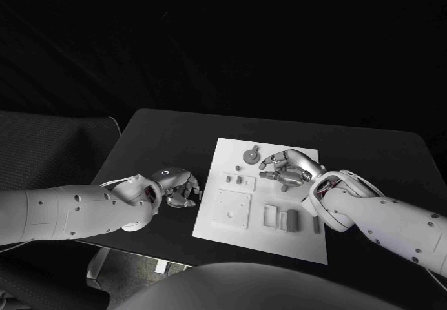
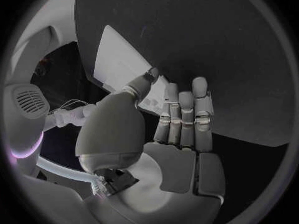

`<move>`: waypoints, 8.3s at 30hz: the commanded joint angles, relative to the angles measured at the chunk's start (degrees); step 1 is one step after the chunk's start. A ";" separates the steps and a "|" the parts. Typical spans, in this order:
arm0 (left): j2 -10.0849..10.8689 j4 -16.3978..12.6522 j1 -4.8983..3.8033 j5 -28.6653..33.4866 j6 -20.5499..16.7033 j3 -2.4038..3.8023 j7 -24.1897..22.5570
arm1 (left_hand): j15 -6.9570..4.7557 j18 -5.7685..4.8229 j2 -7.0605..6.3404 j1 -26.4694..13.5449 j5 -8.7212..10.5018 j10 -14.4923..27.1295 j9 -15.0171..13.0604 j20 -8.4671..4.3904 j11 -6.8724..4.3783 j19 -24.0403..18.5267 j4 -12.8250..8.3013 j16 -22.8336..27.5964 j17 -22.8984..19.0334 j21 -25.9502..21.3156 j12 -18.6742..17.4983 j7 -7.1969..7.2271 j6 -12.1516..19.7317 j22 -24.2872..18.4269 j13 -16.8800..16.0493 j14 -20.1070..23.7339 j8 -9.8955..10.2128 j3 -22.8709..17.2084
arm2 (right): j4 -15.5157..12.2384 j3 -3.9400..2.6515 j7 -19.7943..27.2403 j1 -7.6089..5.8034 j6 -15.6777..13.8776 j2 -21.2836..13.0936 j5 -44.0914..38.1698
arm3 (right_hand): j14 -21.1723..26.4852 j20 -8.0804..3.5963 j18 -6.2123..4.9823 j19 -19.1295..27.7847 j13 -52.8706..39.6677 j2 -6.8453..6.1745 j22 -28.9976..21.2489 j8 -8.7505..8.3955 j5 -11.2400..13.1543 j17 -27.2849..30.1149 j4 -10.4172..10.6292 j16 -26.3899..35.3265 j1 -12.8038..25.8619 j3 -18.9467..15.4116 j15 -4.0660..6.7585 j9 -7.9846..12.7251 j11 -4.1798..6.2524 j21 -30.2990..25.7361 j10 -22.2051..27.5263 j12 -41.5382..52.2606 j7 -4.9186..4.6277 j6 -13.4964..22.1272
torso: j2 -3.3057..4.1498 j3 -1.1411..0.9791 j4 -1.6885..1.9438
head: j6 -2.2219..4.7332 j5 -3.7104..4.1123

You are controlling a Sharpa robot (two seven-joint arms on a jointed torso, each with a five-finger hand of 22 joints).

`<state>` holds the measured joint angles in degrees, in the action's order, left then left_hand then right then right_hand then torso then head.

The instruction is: Assemble the parts on the task board

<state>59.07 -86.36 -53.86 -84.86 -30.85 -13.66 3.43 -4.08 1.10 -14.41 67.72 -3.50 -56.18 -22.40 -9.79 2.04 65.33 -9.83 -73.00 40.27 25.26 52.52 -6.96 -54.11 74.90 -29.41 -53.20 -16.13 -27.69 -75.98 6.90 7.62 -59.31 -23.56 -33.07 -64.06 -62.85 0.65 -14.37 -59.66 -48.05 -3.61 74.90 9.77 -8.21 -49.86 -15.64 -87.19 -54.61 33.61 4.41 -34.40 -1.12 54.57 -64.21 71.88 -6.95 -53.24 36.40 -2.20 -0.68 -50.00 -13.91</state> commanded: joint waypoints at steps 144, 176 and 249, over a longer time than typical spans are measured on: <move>-5.34 1.03 -8.95 1.07 -0.94 0.15 -3.99 | 0.29 1.55 2.34 3.24 0.54 1.29 -0.85 0.38 -0.07 -0.70 4.88 -0.74 -0.29 1.49 0.88 -1.13 -0.31 1.29 -0.13 0.92 -1.31 -7.55 | 4.55 -0.03 -6.78 -0.42 9.76 4.08 28.39 | -0.15 -0.04 -0.63 -0.34 0.09 0.78 0.09 0.49 -0.51 0.05 0.19 -0.06 1.19 0.20 0.01 0.23 -0.45 -0.46 -0.02 0.30 -1.12 0.85 | -0.02 0.02 0.03 | 2.64 2.40; -8.37 -4.81 -14.04 0.61 0.87 0.10 -3.33 | 0.24 1.64 2.65 3.77 0.56 1.29 -0.89 0.34 -0.12 -0.69 4.70 -0.83 -0.29 1.60 0.95 -1.07 -0.37 1.31 -0.15 0.91 -1.39 -7.74 | 8.17 -1.83 -11.86 -1.67 22.08 8.33 45.62 | 2.51 0.82 -0.63 2.12 -0.66 -2.95 0.33 -1.74 -1.73 -0.35 -0.81 -0.14 4.09 -5.54 -2.03 1.50 -2.58 -1.32 3.55 1.09 -3.28 6.62 | 0.01 0.06 0.11 | 4.47 4.51; -9.64 -4.80 -14.04 0.59 2.69 0.08 -3.77 | 0.27 1.65 3.29 4.09 0.58 1.40 -0.95 0.39 -0.11 -0.82 4.38 -0.96 -0.25 1.77 1.02 -1.08 -0.40 1.34 -0.18 1.03 -1.49 -7.61 | 8.40 -2.22 -11.45 -1.92 22.46 8.64 44.29 | 2.65 1.07 -0.63 2.12 0.04 3.03 0.66 5.35 -2.30 0.04 -0.87 -0.90 -2.31 -2.70 0.61 -4.51 0.36 -0.77 2.95 2.15 -0.20 -0.31 | 0.00 0.02 0.07 | 4.16 4.26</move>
<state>49.62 -90.99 -67.82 -84.27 -28.67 -13.62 0.20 -3.65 1.32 -11.61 71.93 -2.72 -55.09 -23.26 -8.98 1.93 64.51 -5.46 -73.84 40.08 26.82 53.20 -7.77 -54.38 74.93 -29.54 -52.37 -17.22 -35.21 -67.61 4.69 -4.34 -61.26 -2.01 -24.45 -19.36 -60.15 1.68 -14.61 -57.62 -48.07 -0.89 74.91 15.00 -10.59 -49.87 -16.49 -87.84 -56.96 30.68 4.56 -38.94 -1.12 53.46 -61.35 73.83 -7.05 -53.17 36.39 -2.19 -0.60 -45.81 -9.62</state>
